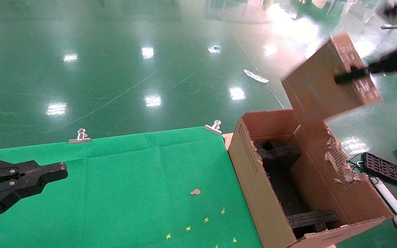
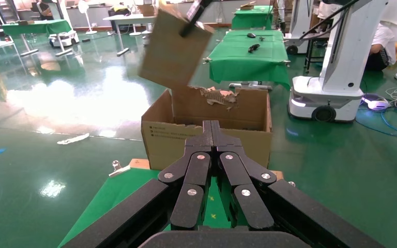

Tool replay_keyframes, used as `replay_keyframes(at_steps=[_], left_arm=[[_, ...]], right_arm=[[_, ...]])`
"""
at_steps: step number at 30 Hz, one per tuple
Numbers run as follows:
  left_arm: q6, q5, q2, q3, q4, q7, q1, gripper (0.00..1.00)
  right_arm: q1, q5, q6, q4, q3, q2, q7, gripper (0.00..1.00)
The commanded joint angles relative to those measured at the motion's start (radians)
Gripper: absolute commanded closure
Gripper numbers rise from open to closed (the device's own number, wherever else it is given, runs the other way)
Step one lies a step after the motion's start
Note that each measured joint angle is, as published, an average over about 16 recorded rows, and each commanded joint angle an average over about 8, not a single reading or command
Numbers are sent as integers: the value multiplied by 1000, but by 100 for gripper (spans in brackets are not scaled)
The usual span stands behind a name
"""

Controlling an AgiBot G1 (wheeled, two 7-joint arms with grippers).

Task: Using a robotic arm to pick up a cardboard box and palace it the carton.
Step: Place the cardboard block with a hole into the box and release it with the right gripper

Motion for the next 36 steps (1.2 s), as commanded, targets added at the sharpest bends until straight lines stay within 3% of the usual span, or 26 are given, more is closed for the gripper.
replay_keyframes(at_steps=[1, 14, 36], left_arm=[[0, 0, 0, 0, 0, 0, 0, 0], [0, 0, 0, 0, 0, 0, 0, 0], [0, -1, 0, 1, 0, 0, 0, 0]], right_arm=[[-7, -19, -14, -34, -15, 8, 2, 100], [-206, 2, -24, -229, -66, -51, 17, 100], [-399, 10, 41, -408, -90, -156, 8, 100]])
